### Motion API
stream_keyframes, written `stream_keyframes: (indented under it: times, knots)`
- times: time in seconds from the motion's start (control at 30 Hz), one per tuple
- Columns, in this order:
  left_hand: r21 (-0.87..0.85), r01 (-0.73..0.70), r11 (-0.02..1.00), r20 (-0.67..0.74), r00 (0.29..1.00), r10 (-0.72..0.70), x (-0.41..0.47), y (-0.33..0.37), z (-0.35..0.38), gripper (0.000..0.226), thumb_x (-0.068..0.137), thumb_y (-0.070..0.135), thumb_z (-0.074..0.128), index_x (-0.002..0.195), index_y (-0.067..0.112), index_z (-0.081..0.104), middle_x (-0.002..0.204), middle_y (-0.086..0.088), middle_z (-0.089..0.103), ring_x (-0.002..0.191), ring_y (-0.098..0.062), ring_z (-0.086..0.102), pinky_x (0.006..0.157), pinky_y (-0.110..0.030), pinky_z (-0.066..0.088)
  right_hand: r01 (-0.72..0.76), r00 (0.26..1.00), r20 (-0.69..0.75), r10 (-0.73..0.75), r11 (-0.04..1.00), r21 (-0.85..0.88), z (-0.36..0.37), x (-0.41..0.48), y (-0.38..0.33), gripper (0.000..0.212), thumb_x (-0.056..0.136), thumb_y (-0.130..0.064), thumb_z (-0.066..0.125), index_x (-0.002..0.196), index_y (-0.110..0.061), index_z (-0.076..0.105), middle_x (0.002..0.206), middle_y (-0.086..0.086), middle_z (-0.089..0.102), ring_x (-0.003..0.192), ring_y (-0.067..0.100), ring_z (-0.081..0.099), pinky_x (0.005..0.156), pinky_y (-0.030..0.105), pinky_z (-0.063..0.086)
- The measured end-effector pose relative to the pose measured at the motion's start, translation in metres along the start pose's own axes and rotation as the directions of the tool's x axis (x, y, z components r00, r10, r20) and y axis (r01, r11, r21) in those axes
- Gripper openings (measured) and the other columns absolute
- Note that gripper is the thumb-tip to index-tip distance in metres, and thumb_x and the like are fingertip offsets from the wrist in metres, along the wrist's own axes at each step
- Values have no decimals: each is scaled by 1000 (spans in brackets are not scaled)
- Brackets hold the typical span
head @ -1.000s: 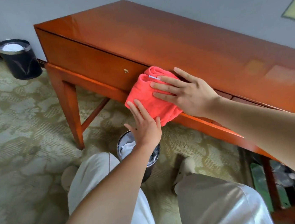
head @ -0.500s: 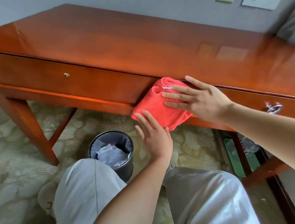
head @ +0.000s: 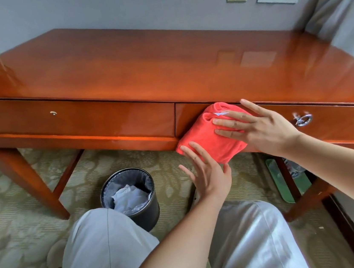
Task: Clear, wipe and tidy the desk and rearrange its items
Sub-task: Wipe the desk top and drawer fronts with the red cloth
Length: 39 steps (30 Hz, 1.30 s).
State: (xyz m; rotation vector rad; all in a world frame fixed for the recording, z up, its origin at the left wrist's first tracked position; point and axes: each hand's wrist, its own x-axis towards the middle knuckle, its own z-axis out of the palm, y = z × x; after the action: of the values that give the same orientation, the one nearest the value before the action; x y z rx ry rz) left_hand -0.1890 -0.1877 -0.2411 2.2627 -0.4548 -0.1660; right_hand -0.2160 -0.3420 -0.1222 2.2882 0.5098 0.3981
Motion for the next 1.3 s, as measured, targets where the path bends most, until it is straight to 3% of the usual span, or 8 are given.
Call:
stream_keyframes:
  times: [0.1, 0.3, 0.47, 0.67, 0.9, 1.3]
  knots:
    - [-21, 28, 999, 6, 1000, -27, 2, 0, -6, 113, 95, 49, 55, 141, 4, -38, 139, -18, -52, 143, -28, -34, 112, -57, -21, -37, 998, 54, 36, 999, 21, -2, 5, -8, 75, 82, -31, 73, 149, -25, 40, 159, -2, 26, 145, 22, 29, 118, 50, 14]
    - [-1, 77, 997, -27, 997, -77, 16, -19, -36, 117, 92, 50, 60, 146, 4, -33, 145, -18, -48, 139, -27, -40, 109, -60, -23, -81, 993, 81, 82, 997, -21, -13, 35, -32, 66, 87, -29, 52, 151, -27, 34, 160, -5, 17, 145, 19, 29, 120, 49, 4]
    - [84, 97, 992, -72, 993, -91, 27, -61, -79, 115, 92, 49, 60, 148, 8, -31, 150, -13, -46, 142, -25, -36, 109, -61, -21, -72, 990, 121, 79, 996, -57, -27, 85, -54, 66, 91, -32, 43, 153, -30, 23, 160, -6, -1, 146, 13, 1, 120, 52, -1]
    - [148, 156, 977, -119, 983, -139, 45, -102, -131, 114, 92, 50, 61, 150, 7, -28, 153, -13, -42, 146, -26, -30, 110, -60, -20, -40, 995, 93, 41, 999, -10, -43, 150, -81, 62, 88, -30, 44, 149, -26, 37, 160, -4, 19, 148, 18, 21, 120, 53, 1]
    - [162, 172, 972, -144, 978, -149, 59, -147, -176, 115, 91, 50, 61, 150, 9, -28, 153, -10, -42, 147, -24, -29, 113, -62, -16, 33, 987, 159, -35, 999, 17, -62, 207, -105, 64, 94, -32, 12, 154, -29, -8, 153, -4, -32, 139, 14, -29, 113, 51, -24]
    - [203, 268, 942, -300, 933, -200, 97, -257, -285, 112, 92, 51, 59, 150, 10, -27, 155, -7, -40, 149, -21, -24, 114, -59, -14, 178, 976, 127, -177, 984, 5, -101, 363, -160, 65, 102, -44, 19, 154, -26, -16, 156, 1, -33, 146, 21, -28, 115, 53, -18]
